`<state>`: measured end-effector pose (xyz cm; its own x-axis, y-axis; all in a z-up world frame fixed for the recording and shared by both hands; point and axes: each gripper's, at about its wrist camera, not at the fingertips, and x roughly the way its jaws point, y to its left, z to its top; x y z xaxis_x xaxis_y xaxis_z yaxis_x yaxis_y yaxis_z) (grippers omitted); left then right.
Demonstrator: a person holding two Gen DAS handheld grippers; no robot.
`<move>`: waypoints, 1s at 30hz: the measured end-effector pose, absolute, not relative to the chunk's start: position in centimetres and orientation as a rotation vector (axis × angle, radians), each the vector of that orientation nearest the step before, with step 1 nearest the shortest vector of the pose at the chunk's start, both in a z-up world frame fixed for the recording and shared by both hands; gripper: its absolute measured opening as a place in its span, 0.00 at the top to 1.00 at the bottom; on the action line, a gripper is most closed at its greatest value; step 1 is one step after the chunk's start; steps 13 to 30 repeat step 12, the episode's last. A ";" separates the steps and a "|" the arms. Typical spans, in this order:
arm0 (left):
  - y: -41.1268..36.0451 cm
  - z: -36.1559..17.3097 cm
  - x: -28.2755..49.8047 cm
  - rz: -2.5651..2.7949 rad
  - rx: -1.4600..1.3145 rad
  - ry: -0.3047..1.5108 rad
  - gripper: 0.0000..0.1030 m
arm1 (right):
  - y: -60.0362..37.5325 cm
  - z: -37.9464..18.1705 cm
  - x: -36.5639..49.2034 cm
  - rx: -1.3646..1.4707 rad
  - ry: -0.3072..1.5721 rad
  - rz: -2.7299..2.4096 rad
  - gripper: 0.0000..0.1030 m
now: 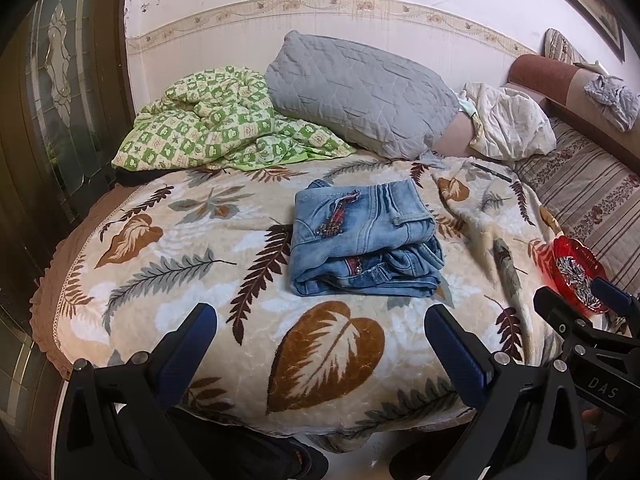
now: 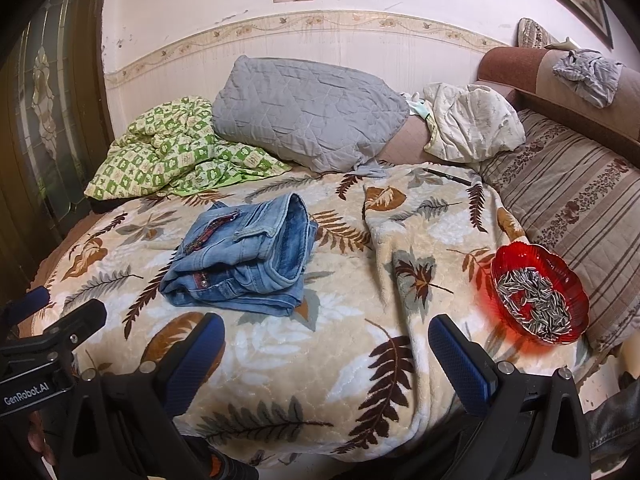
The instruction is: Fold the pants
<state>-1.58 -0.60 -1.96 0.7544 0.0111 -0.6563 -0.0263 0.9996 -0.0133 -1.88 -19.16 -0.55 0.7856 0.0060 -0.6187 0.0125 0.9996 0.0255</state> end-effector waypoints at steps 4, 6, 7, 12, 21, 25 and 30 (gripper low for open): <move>-0.7 -1.9 -1.4 0.001 -0.019 0.713 0.00 | -19.3 -0.6 -1.7 0.038 0.664 -0.003 0.00; -0.4 -1.8 -1.4 -0.023 -0.050 0.704 0.00 | -19.5 -0.7 -1.6 0.040 0.667 -0.005 0.00; -0.2 -1.6 -1.4 -0.024 -0.066 0.688 0.00 | -19.5 -0.8 -1.6 0.042 0.670 -0.008 0.00; 0.1 -1.5 -1.1 -0.018 -0.079 0.681 0.00 | -19.9 -1.1 -1.3 0.049 0.682 -0.012 0.00; 0.1 -1.5 -1.1 -0.018 -0.079 0.681 0.00 | -19.9 -1.1 -1.3 0.049 0.682 -0.012 0.00; 0.1 -1.5 -1.1 -0.018 -0.079 0.681 0.00 | -19.9 -1.1 -1.3 0.049 0.682 -0.012 0.00; 0.1 -1.5 -1.1 -0.018 -0.079 0.681 0.00 | -19.9 -1.1 -1.3 0.049 0.682 -0.012 0.00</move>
